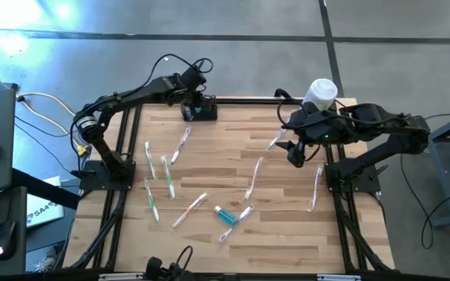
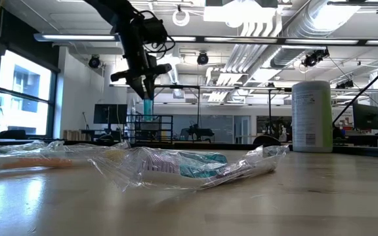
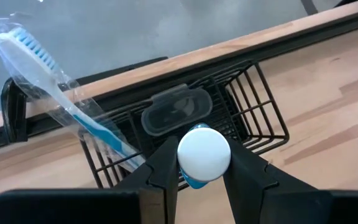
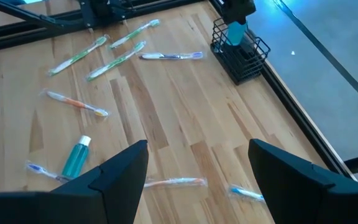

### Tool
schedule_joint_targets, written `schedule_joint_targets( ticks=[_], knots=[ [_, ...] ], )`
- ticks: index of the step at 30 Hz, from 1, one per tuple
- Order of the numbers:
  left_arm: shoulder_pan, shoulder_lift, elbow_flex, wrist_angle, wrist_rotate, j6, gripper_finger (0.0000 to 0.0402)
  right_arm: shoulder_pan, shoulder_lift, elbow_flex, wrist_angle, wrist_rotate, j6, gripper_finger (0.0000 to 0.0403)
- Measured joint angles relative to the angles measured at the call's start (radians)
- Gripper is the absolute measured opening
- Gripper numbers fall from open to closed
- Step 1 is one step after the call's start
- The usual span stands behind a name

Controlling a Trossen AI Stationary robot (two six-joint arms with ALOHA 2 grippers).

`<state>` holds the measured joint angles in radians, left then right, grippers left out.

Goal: Pick & Place toothbrushing station
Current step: Put the top blue mouthwash into the black wire organizer

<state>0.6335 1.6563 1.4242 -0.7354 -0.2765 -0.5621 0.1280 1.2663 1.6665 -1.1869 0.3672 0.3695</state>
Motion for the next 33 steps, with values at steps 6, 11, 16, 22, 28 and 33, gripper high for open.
schedule_joint_targets(
  ticks=[6, 11, 16, 22, 28, 33],
  knots=[
    [-0.006, 0.005, 0.000, -0.003, -0.007, -0.011, 0.0092, 0.000, 0.000, 0.000, 0.000, 0.000, 0.000, 0.0271],
    [-0.005, 0.005, 0.000, 0.008, -0.008, 0.001, 0.0092, 0.000, 0.000, 0.000, 0.000, 0.000, 0.000, 0.0271],
    [-0.005, 0.005, 0.000, 0.015, -0.022, 0.012, 0.0092, 0.000, 0.000, 0.000, 0.002, 0.000, 0.000, 0.0271],
    [-0.007, 0.005, -0.001, 0.015, -0.047, 0.012, 0.0092, 0.000, 0.000, 0.000, 0.009, 0.001, -0.003, 0.0271],
    [-0.033, 0.005, -0.002, 0.034, -0.070, 0.083, 0.0092, 0.000, 0.000, 0.000, 0.010, 0.001, -0.008, 0.0271],
    [-0.039, 0.005, -0.002, 0.022, -0.071, 0.140, 0.0092, 0.000, 0.000, 0.000, 0.009, 0.009, -0.018, 0.0271]
  ],
)
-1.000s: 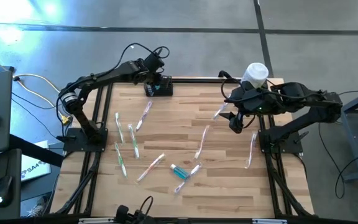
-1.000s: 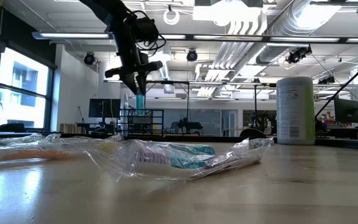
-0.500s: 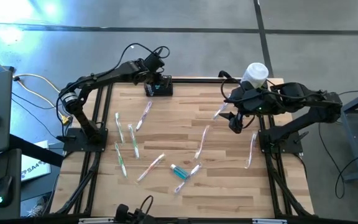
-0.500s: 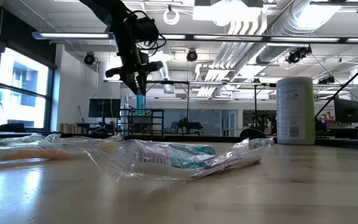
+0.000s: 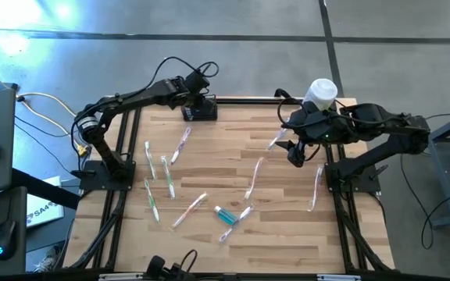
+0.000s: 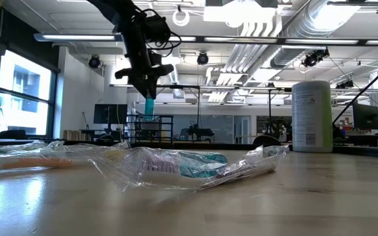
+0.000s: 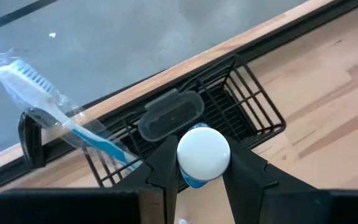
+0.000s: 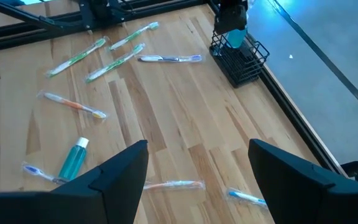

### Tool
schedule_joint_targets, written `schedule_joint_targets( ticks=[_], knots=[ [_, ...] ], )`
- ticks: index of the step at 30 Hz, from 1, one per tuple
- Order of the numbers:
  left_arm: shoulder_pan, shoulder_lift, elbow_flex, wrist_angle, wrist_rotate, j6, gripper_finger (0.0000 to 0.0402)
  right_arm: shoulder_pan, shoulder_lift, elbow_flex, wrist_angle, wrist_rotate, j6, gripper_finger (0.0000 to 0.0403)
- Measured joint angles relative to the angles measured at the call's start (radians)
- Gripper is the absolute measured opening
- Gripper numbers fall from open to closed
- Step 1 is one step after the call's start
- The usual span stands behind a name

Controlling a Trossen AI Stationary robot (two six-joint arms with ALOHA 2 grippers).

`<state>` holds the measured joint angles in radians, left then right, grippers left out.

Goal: Pick & Place toothbrushing station
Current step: Put the top blue mouthwash into the black wire organizer

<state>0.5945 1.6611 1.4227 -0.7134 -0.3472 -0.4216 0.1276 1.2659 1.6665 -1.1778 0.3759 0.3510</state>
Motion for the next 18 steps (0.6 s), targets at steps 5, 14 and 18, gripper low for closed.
schedule_joint_targets(
  ticks=[5, 14, 18],
  knots=[
    [0.002, 0.000, 0.000, 0.001, 0.027, 0.078, 0.0092, -0.023, 0.000, 0.000, 0.000, -0.009, -0.008, 0.0271],
    [0.059, 0.000, 0.000, 0.009, 0.158, 0.251, 0.0092, -0.062, 0.000, 0.000, 0.000, -0.026, -0.022, 0.0271],
    [0.115, -0.001, 0.000, 0.023, 0.254, 0.315, 0.0092, -0.083, 0.000, 0.000, 0.000, -0.042, -0.027, 0.0271]
  ],
)
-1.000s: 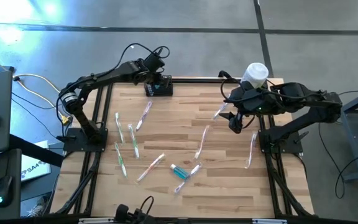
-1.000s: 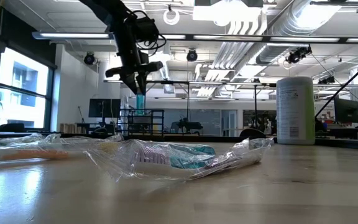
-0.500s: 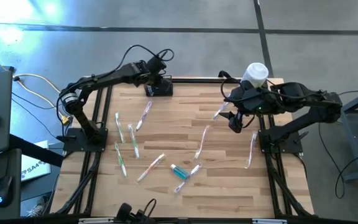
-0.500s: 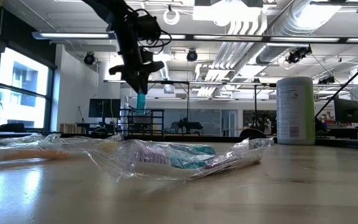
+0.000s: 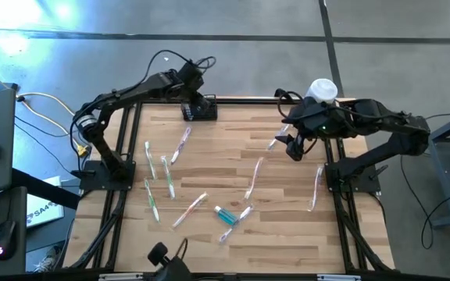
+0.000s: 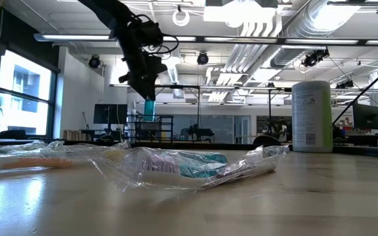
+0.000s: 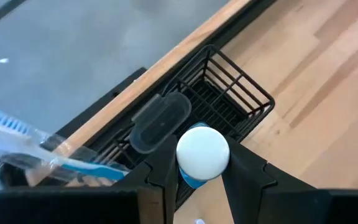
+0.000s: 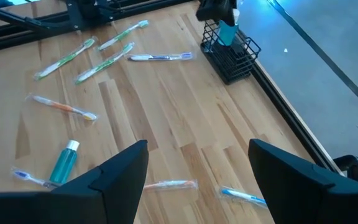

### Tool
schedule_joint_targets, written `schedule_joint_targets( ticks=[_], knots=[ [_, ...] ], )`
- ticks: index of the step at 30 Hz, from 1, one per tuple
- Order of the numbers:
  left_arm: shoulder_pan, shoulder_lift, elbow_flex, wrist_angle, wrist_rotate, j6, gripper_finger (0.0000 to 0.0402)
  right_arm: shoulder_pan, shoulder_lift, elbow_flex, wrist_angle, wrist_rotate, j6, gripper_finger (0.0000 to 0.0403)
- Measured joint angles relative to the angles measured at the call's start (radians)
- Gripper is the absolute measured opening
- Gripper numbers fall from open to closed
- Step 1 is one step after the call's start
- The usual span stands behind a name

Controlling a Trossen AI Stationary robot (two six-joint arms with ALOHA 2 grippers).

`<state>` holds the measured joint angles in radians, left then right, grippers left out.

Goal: Pick & Place toothbrushing station
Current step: Put the top blue mouthwash into the black wire organizer

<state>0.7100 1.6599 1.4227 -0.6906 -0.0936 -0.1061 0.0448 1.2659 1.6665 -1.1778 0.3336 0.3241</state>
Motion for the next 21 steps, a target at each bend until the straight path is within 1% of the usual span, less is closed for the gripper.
schedule_joint_targets(
  ticks=[4, 9, 13, 17, 21],
  knots=[
    [0.045, -0.003, 0.000, 0.017, 0.123, 0.079, 0.0092, -0.018, 0.000, 0.000, 0.000, -0.005, -0.007, 0.0271],
    [0.064, -0.003, 0.000, 0.055, 0.218, 0.177, 0.0092, -0.049, 0.000, 0.000, 0.000, -0.024, -0.015, 0.0271],
    [0.065, -0.004, 0.000, 0.052, 0.241, 0.302, 0.0092, -0.075, 0.000, 0.000, 0.000, -0.028, -0.023, 0.0271],
    [0.073, -0.004, 0.000, 0.053, 0.247, 0.369, 0.0092, -0.105, 0.000, 0.000, 0.001, -0.056, -0.036, 0.0271],
    [0.108, -0.004, 0.000, 0.052, 0.325, 0.397, 0.0092, -0.134, 0.000, 0.000, 0.001, -0.079, -0.042, 0.0271]
  ],
)
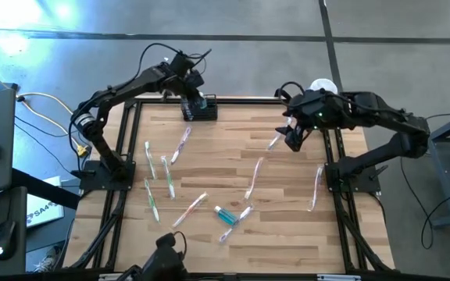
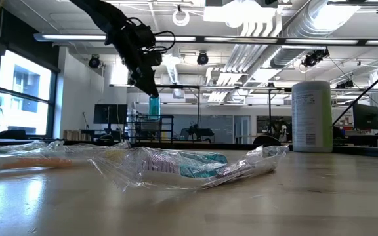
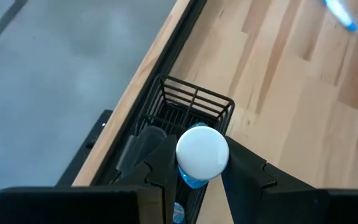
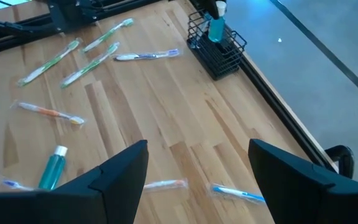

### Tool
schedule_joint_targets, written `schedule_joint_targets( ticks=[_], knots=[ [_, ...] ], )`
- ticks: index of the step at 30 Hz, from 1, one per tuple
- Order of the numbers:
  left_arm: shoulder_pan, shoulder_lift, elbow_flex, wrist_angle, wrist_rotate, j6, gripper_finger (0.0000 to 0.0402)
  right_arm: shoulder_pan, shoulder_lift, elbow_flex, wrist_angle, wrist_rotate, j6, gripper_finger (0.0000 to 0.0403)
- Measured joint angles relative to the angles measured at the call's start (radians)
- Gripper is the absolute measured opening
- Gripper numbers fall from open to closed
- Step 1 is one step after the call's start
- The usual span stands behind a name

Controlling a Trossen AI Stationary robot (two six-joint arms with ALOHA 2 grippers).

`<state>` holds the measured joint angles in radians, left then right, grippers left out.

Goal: Pick & Place toothbrushing station
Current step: Put the top blue mouthwash into the black wire organizer

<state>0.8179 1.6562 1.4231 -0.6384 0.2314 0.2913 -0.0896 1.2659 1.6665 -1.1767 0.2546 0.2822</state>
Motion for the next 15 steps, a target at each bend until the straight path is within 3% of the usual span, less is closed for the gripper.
schedule_joint_targets(
  ticks=[8, 15],
  knots=[
    [0.082, 0.000, 0.000, -0.008, 0.156, 0.020, 0.0092, -0.035, 0.000, 0.000, 0.007, -0.003, -0.026, 0.0271],
    [0.078, 0.000, 0.000, -0.024, 0.185, 0.121, 0.0092, -0.064, 0.000, 0.000, 0.007, -0.006, -0.026, 0.0271]
  ],
)
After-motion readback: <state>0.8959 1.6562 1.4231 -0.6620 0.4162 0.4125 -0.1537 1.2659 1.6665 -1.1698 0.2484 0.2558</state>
